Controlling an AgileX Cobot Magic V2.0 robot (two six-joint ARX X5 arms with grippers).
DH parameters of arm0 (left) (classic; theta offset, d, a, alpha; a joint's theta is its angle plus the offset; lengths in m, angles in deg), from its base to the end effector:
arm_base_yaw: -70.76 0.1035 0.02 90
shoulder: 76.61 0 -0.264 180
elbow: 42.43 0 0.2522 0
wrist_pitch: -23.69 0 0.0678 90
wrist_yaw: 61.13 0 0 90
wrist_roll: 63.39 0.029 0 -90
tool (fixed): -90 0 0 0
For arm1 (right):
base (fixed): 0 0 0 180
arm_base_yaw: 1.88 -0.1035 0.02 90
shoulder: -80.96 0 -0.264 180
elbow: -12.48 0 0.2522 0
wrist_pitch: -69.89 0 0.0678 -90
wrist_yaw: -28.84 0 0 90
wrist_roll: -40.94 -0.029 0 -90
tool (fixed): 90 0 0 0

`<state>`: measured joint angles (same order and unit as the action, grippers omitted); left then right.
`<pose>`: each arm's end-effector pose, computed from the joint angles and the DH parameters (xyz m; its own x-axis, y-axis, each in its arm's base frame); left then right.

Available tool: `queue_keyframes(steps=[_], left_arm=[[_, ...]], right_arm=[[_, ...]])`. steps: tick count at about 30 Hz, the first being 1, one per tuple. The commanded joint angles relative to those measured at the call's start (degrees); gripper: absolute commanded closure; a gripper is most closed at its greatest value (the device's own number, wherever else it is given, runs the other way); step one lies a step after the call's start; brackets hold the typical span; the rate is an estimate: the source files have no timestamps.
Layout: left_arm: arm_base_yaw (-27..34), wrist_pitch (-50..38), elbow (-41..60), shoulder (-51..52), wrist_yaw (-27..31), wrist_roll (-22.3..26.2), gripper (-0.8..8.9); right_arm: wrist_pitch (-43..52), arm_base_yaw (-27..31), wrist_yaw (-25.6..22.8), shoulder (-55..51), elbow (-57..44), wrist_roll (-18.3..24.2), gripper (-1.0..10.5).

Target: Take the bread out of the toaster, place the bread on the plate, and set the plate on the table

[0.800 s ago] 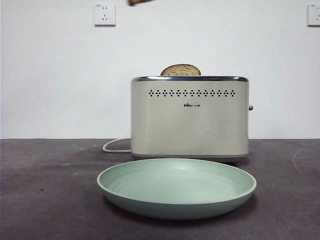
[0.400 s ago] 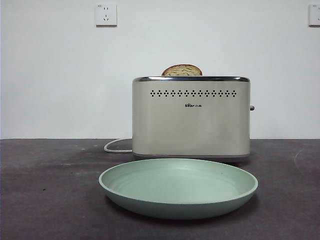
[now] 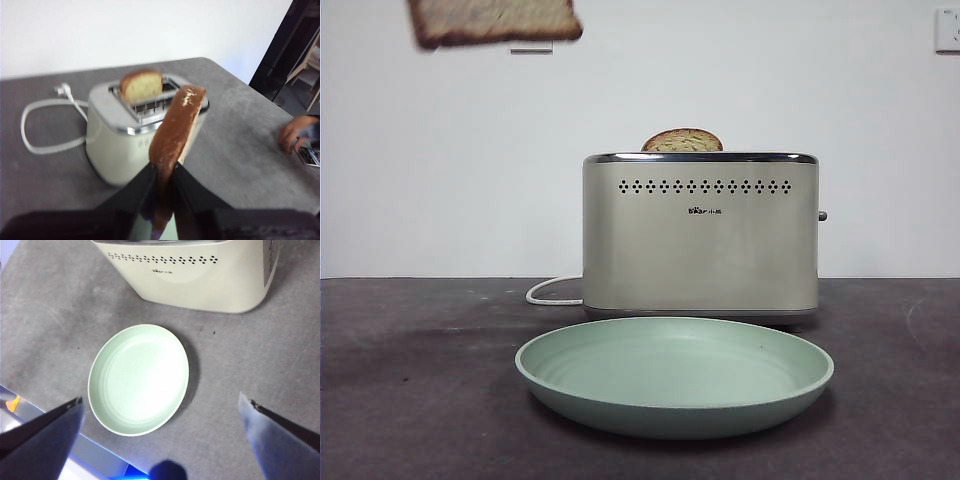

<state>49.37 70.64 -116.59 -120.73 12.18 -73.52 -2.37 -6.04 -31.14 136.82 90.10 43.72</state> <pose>0.1276 -0.0589 0.3857 0.7486 -0.6017 -0.2786 0.5481 0.7980 -0.2505 0.1637 0.0265 0.3438 0.5130 0.5389 -0.6681 -0.4171 0.8368 0.3547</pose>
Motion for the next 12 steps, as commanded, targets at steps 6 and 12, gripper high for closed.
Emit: queue_keyframes(steps=[6,12], left_arm=[[0.11,-0.98,15.28,11.61,-1.38,-8.94,8.20],[0.00,0.79,16.35,14.36,-3.50,-9.62,8.20]], right_arm=[[0.72,-2.10,0.07,8.50,0.07,-0.39,3.2],[4.04,-6.62,-0.24,18.14,0.04,-0.42,3.3]])
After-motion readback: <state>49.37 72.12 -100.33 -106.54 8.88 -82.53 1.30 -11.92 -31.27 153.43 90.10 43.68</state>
